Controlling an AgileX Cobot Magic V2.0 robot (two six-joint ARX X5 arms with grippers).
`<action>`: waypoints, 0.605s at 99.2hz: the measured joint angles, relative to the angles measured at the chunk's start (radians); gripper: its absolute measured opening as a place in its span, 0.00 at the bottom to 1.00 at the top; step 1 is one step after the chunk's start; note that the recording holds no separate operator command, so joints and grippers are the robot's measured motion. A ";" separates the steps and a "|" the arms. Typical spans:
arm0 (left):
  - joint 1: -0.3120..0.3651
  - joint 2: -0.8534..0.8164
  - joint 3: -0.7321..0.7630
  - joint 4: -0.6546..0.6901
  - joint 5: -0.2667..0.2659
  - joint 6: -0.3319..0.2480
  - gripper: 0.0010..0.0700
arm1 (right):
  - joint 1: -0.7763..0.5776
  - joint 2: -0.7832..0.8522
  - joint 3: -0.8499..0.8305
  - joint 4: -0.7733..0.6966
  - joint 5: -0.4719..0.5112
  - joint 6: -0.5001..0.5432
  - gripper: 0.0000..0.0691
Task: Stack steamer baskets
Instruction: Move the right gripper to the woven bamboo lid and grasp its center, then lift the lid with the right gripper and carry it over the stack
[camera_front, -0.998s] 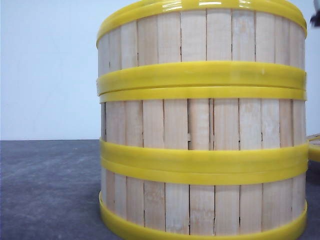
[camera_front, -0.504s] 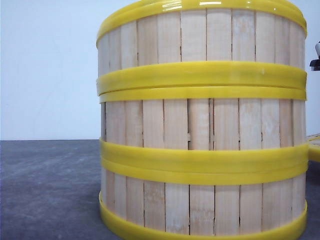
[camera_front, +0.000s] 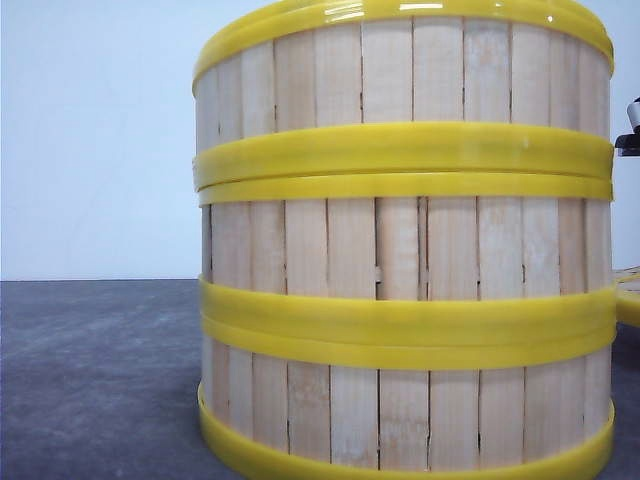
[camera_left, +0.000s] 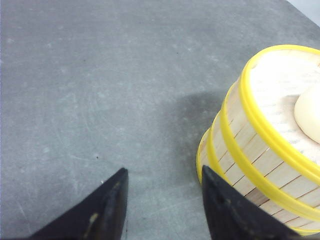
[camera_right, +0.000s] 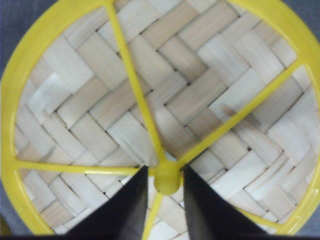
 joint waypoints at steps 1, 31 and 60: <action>0.000 0.000 0.000 0.000 0.000 0.000 0.38 | 0.000 0.000 0.000 0.000 0.000 0.000 0.15; 0.000 0.000 0.000 0.000 0.000 0.000 0.38 | 0.000 0.000 0.001 -0.005 0.003 -0.029 0.08; 0.000 0.000 0.000 0.000 0.000 0.000 0.38 | 0.001 -0.029 0.002 -0.014 0.001 -0.045 0.08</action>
